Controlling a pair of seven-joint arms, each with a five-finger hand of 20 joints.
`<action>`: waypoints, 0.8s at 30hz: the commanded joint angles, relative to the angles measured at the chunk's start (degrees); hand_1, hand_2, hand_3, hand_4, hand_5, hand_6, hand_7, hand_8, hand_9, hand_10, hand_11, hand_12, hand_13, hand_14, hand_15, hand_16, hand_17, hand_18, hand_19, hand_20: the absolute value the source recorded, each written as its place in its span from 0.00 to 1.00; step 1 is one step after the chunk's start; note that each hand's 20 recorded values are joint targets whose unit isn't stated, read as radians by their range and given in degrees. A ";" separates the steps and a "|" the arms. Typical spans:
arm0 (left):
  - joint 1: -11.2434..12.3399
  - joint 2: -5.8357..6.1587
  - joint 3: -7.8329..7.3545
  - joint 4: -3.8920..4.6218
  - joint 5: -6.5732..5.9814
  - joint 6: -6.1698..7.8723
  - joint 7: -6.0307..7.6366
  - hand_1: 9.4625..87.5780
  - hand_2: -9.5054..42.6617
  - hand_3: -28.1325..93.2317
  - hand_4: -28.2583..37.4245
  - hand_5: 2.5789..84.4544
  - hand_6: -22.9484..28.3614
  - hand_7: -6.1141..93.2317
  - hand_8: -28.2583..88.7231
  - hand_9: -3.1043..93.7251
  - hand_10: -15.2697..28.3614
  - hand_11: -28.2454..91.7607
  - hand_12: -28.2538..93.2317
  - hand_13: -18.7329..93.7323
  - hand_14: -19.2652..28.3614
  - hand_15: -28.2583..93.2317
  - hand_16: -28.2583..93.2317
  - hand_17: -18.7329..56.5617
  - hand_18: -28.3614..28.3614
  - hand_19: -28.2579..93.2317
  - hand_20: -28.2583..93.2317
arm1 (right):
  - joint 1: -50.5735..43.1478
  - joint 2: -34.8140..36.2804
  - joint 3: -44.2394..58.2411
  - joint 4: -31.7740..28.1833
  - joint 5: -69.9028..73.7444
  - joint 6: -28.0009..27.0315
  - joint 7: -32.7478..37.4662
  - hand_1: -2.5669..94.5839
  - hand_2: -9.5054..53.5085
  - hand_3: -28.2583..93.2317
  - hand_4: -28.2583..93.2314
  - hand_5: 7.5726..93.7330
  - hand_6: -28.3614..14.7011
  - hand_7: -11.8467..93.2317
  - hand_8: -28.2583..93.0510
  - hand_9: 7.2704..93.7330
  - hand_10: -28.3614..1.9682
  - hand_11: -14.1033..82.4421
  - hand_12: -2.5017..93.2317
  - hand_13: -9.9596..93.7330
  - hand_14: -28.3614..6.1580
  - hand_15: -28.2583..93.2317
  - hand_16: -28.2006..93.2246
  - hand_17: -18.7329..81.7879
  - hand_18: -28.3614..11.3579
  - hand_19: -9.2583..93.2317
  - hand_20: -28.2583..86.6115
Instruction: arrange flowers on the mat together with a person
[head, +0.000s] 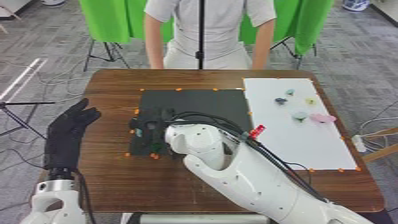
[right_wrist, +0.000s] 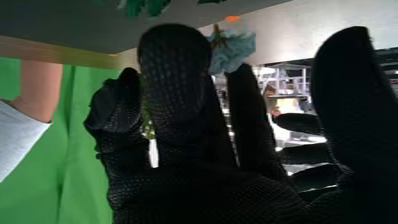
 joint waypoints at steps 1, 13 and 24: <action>0.42 -0.49 -0.17 0.15 0.05 -0.47 -0.35 0.17 0.10 0.79 0.11 0.56 0.54 0.18 0.20 0.52 0.67 0.38 0.37 0.50 0.80 0.41 0.27 0.29 0.74 0.29 0.37 | 0.88 0.70 -0.08 -0.83 -0.18 -0.37 0.25 0.33 0.00 0.81 0.08 0.42 0.58 0.18 0.17 0.57 0.54 0.23 0.16 0.88 0.63 0.66 0.49 0.54 0.09 0.85 0.74; 0.49 -0.51 -0.15 0.02 0.10 -0.48 -0.42 0.17 0.10 0.79 0.11 0.56 0.53 0.18 0.20 0.52 0.67 0.38 0.37 0.50 0.81 0.42 0.26 0.29 0.74 0.29 0.37 | 0.21 1.03 0.23 -1.13 0.82 0.96 0.19 0.31 0.00 0.81 0.09 0.51 0.61 0.20 0.17 0.49 0.48 0.21 0.16 0.86 0.62 0.64 0.49 0.52 0.10 0.83 0.74; 0.19 -0.54 0.13 0.31 0.24 -1.33 -1.13 0.17 0.10 0.79 0.11 0.56 0.53 0.18 0.20 0.52 0.67 0.38 0.37 0.50 0.81 0.42 0.26 0.29 0.74 0.29 0.37 | -4.54 3.13 10.33 -9.96 13.97 6.58 3.92 0.29 0.00 0.81 0.09 0.30 0.67 0.18 0.17 0.46 0.39 0.20 0.15 0.86 0.61 0.63 0.48 0.52 0.09 0.83 0.74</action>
